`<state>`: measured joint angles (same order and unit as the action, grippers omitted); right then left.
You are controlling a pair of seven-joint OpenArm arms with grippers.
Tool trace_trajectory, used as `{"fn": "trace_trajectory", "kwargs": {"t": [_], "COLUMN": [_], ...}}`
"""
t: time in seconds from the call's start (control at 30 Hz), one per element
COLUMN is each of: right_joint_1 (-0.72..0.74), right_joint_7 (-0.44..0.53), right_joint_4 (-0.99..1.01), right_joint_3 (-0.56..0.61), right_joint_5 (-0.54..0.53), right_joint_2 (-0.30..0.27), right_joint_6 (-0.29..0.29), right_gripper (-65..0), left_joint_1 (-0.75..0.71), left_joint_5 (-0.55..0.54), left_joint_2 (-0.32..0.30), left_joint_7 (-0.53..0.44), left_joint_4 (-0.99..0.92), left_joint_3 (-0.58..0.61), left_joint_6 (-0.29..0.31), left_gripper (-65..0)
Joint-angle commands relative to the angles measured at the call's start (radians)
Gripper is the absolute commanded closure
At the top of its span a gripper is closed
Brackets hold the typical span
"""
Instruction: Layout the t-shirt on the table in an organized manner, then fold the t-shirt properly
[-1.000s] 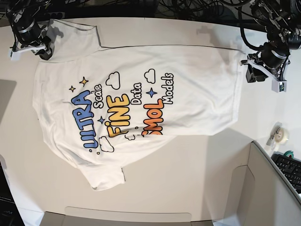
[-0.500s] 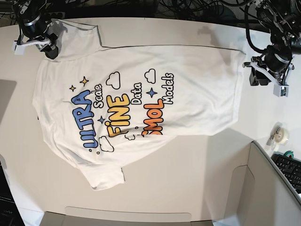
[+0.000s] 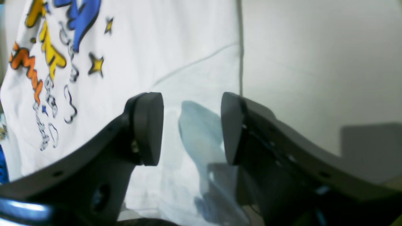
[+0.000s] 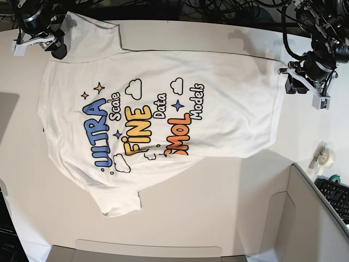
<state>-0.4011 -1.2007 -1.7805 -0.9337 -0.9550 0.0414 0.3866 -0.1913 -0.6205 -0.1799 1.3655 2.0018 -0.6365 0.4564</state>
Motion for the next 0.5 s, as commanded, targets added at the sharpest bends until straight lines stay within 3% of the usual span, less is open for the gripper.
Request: {"fn": "trace_trajectory", "kwargs": {"t": [0.0, 0.17, 0.47], "right_joint_1": [-0.011, -0.012, -0.071], "right_joint_7": [-0.020, -0.021, -0.021], "right_joint_4": [-0.023, -0.065, -0.029], "right_joint_3": [-0.028, -0.101, -0.101], "right_joint_5": [0.001, -0.029, -0.005], "right_joint_2": [-0.015, -0.022, -0.051], "right_joint_6": [-0.018, -0.021, -0.013], "right_gripper": [-31.4, -29.8, -30.1], "left_joint_1": [0.003, 0.002, 0.000], "left_joint_5": [-0.009, -0.009, -0.008], "left_joint_2": [-0.013, -0.013, 0.013], "left_joint_7": [-0.002, -0.002, -0.002], "left_joint_4": [0.015, 0.015, 0.015], "left_joint_3": [-0.003, -0.007, -0.003], "left_joint_6": [-0.003, -0.003, -0.003], "left_gripper": [-21.6, -21.6, -21.6]}}
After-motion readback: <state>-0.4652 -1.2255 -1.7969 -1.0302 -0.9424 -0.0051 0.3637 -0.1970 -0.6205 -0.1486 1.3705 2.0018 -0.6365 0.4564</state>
